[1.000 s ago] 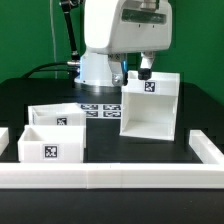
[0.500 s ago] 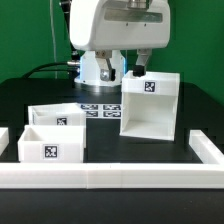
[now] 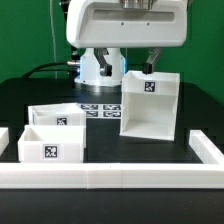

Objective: Assemble drawer

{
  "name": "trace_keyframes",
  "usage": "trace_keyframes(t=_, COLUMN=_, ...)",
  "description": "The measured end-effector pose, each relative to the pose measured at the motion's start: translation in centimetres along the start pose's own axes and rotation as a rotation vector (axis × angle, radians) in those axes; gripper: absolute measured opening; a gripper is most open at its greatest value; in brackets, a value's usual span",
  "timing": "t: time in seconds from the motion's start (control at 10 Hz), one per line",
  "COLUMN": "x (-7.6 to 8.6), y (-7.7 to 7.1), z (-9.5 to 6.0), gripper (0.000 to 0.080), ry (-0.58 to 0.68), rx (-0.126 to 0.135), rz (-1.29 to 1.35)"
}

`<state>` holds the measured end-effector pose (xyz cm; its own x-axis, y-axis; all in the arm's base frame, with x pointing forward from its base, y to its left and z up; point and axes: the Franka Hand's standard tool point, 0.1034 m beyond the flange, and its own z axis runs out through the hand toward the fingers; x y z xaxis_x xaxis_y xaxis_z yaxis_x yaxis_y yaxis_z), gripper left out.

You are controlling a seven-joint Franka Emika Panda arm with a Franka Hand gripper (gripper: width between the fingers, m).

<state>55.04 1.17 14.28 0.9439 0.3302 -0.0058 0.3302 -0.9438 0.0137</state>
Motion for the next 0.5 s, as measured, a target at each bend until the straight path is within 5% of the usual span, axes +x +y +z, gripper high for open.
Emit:
trace_keyframes(t=0.3, x=-1.7, y=-1.1, z=0.3, gripper=0.065, ry=-0.02, rx=0.046, rz=0.447)
trace_keyframes(t=0.5, x=-2.8, y=-2.9, z=0.4, gripper=0.065, ry=-0.01, rx=0.046, rz=0.486)
